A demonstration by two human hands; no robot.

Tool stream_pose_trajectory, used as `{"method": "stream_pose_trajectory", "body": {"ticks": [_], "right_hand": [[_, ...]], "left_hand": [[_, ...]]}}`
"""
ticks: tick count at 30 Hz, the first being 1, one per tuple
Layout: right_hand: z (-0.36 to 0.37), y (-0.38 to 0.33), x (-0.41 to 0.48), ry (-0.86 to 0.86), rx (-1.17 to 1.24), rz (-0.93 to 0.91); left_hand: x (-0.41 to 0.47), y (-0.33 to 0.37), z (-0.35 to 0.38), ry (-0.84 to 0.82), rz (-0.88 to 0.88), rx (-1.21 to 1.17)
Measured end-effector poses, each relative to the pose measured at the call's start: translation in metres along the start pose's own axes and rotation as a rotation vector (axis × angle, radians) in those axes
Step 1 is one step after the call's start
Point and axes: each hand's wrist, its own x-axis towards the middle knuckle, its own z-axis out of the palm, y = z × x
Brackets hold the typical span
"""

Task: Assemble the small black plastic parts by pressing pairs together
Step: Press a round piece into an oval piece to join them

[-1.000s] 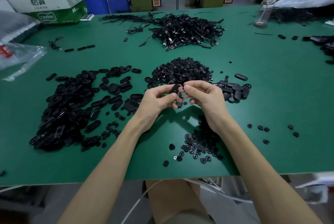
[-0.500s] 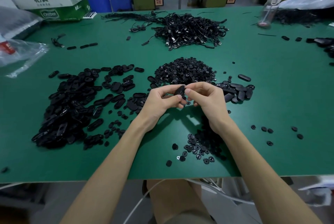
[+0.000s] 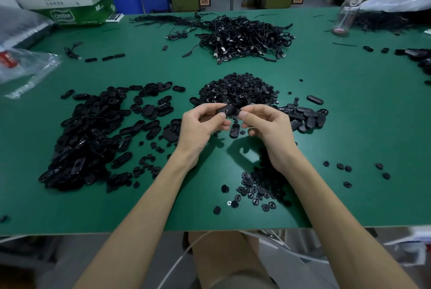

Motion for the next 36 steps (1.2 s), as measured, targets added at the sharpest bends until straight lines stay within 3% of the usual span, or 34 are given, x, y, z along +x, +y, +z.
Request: {"method": "stream_pose_trajectory", "body": {"ticks": [3,11,26,36], "right_hand": [[-0.0029,-0.0020,0.0008,-0.039,0.154,0.068],[-0.0031,-0.0026,0.0008,-0.042,0.186,0.078],[0.0018,0.0022,-0.0011,0.026,-0.047,-0.020],[0.0030,0.0025,-0.0006,0.059,-0.068,-0.020]], "left_hand": [[0.0000,0.0031,-0.0011,0.022,0.000,0.001],[-0.0018,0.0039,0.0005,-0.046,0.012,0.009],[-0.0029,0.0046,-0.0006,-0.089,-0.001,-0.018],[-0.0042,0.0050,0.0003,-0.117,-0.054,-0.034]]}}
